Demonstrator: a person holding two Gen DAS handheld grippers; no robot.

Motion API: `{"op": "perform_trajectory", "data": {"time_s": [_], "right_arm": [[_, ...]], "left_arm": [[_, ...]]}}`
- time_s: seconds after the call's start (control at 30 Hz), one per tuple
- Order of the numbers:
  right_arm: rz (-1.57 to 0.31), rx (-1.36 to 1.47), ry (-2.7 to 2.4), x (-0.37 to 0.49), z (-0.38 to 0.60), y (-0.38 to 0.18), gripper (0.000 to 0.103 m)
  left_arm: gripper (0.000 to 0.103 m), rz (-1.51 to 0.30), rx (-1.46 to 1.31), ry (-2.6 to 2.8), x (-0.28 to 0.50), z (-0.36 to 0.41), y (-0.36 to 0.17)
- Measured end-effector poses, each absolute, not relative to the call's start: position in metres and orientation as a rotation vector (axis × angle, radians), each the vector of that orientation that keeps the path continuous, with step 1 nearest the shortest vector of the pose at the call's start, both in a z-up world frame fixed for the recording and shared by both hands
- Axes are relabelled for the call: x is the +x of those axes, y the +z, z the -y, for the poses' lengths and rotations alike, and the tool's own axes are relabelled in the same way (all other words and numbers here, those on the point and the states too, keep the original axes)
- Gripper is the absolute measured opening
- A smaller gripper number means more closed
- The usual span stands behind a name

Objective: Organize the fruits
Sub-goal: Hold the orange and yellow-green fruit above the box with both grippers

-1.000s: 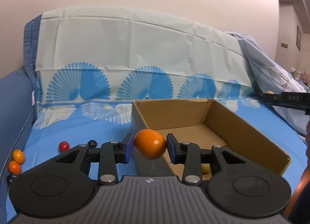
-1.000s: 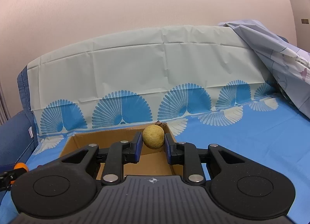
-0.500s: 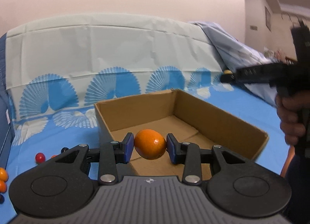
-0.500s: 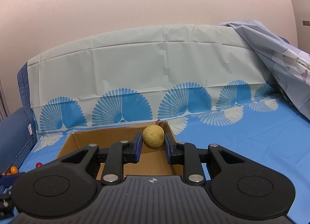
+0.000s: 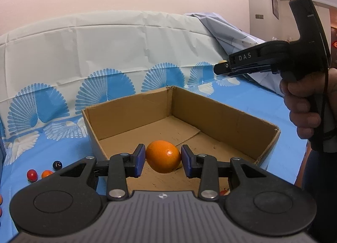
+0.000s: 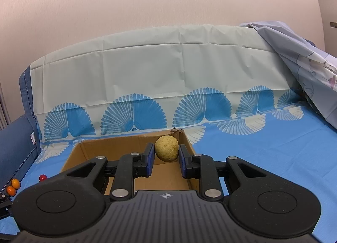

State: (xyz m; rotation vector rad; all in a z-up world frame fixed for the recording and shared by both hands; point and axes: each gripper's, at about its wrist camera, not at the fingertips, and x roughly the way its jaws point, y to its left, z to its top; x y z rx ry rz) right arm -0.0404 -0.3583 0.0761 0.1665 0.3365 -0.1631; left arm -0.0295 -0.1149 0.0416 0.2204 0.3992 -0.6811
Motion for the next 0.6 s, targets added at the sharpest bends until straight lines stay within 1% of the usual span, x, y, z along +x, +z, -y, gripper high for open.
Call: {"op": "perform_trajectory", "data": {"time_s": [0.6], "right_arm": [[-0.341, 0.159, -0.163, -0.0374, 0.3554, 0.0733, 0.025]], "left_arm": [[0.041, -0.397, 0.221, -0.687, -0.0291, 0.115, 0.0416]]}}
